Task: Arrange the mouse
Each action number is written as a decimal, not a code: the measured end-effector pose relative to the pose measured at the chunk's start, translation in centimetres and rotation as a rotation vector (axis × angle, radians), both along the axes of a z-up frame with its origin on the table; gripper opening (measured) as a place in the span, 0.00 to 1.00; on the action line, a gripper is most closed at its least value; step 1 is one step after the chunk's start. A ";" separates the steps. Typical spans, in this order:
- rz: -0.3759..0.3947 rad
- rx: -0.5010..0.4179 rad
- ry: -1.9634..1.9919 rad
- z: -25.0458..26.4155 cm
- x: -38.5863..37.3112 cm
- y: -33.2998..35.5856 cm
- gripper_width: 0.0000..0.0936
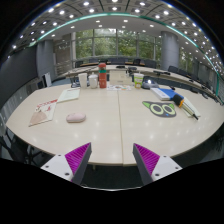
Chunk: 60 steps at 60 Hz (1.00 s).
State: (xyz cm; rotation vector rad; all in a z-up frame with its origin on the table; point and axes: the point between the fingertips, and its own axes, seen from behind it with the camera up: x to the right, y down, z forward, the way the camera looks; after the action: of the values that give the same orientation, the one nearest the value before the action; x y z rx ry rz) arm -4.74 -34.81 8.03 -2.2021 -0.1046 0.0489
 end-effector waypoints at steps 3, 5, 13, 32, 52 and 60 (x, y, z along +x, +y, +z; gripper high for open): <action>0.043 0.007 0.001 -1.3 -3.5 2.2 0.91; 0.068 0.014 0.003 -2.2 -5.9 4.0 0.90; 0.123 -0.014 -0.016 -5.8 -12.4 8.8 0.90; 0.090 -0.056 -0.054 -8.8 -17.1 16.9 0.90; 0.074 -0.047 -0.092 -8.7 -17.1 23.8 0.90; 0.057 -0.043 -0.086 -9.0 -16.9 26.5 0.89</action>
State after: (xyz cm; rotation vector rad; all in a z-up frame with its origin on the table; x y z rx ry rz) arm -21.65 -8.26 -0.99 -2.2440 -0.2167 -0.0119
